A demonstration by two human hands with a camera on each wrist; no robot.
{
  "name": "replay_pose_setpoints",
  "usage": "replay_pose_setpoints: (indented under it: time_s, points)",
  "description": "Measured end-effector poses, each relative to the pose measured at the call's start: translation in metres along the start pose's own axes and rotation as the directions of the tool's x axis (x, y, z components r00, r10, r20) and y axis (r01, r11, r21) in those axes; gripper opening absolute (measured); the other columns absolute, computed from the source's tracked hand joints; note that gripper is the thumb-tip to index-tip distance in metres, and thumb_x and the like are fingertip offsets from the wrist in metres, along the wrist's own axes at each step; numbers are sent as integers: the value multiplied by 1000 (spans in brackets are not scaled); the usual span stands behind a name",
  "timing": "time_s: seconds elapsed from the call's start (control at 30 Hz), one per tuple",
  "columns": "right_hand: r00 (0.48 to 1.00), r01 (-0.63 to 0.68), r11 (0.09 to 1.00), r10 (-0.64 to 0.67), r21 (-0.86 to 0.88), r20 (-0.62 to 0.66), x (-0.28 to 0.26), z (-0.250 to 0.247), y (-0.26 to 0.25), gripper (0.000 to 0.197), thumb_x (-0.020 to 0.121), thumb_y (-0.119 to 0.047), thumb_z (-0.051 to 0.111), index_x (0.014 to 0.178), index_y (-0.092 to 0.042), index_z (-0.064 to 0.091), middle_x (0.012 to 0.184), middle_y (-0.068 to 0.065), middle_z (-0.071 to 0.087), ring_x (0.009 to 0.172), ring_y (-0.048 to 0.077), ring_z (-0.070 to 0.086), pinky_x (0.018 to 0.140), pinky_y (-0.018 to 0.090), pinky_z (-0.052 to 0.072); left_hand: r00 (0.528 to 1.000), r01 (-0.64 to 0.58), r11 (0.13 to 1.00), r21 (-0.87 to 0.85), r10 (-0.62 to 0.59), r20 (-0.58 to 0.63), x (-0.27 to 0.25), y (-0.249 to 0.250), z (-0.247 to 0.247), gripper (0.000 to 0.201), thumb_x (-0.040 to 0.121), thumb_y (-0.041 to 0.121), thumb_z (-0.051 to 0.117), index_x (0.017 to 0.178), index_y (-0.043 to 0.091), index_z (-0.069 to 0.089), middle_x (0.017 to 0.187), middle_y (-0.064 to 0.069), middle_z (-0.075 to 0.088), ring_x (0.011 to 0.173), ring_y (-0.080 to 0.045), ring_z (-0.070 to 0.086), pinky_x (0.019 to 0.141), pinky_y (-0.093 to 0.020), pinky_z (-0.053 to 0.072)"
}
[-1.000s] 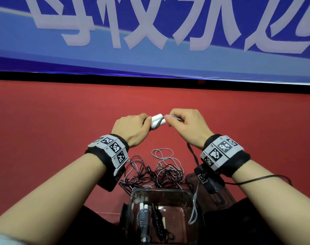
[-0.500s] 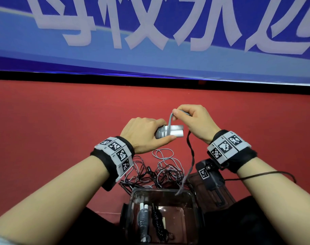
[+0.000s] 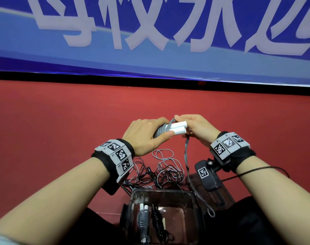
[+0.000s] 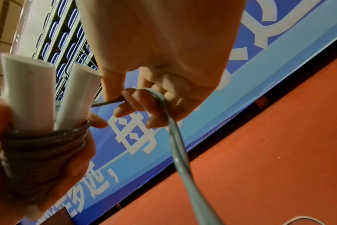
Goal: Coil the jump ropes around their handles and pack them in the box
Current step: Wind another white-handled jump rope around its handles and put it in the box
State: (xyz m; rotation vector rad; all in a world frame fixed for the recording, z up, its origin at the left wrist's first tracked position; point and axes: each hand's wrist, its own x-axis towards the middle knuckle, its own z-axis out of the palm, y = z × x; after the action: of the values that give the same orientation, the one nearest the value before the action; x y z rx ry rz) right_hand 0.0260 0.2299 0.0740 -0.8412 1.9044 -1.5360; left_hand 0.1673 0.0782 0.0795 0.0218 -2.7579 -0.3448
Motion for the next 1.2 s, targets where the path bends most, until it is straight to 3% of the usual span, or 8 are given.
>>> replay_pose_setpoints:
  time_s: [0.13,0.23,0.33,0.57,0.7,0.93,1.1,1.2]
  points:
    - [999,-52,998,53,37,-8,0,13,4,28,101,-27,50,82,-16,67,58,1,40,45,9,32,49,21,38,998,58,996,-75,-60,-20,1,-4,4,67,82,75,19,130,33,40,68,3,56,59,-23,52,57,-35,37]
    - [997,-75,997,76,22,-18,2,21,4,32,102,-11,34,78,-15,57,60,1,38,43,7,26,44,20,23,995,92,985,-147,-96,-20,2,-5,7,65,84,73,19,139,43,35,77,7,63,68,-22,55,64,-36,43]
    - [997,-73,992,71,-99,-28,2,25,3,30,100,-14,33,82,-15,57,58,-1,39,40,7,26,42,21,23,987,154,962,-227,-160,-7,4,-9,9,59,84,74,19,132,48,41,90,8,69,78,-21,60,71,-37,47]
    - [995,-47,976,64,-213,72,-2,28,2,26,103,-26,43,108,-13,65,58,-4,43,39,6,30,37,17,23,955,275,930,-245,-294,-44,7,-15,12,51,85,73,23,115,42,49,88,5,69,75,-22,61,69,-37,48]
    - [995,-35,960,60,-278,80,-6,20,1,28,101,-29,48,98,-14,72,52,-3,48,35,7,30,38,18,24,915,363,904,-227,-392,-96,9,-22,9,52,85,73,24,114,39,50,87,4,69,78,-25,62,68,-36,45]
    - [991,124,879,-133,-460,13,-13,15,-2,30,95,-40,56,79,-23,75,52,-2,42,48,13,35,52,25,31,845,526,845,-98,-533,-55,10,-34,8,46,94,67,29,117,34,53,90,-3,67,83,-33,60,69,-35,42]
    - [943,293,695,-325,-657,77,-17,23,-6,27,92,-42,58,84,-24,76,58,0,60,51,16,45,54,33,36,821,569,821,43,-570,34,10,-35,9,46,96,64,27,118,32,52,84,-3,62,78,-31,56,69,-34,39]
    - [917,365,630,-369,-686,150,-21,32,-10,27,94,-37,57,86,-19,75,58,6,59,51,17,44,53,31,36,810,568,813,129,-580,87,9,-30,12,51,96,65,23,113,27,52,76,-1,58,75,-30,56,67,-34,38]
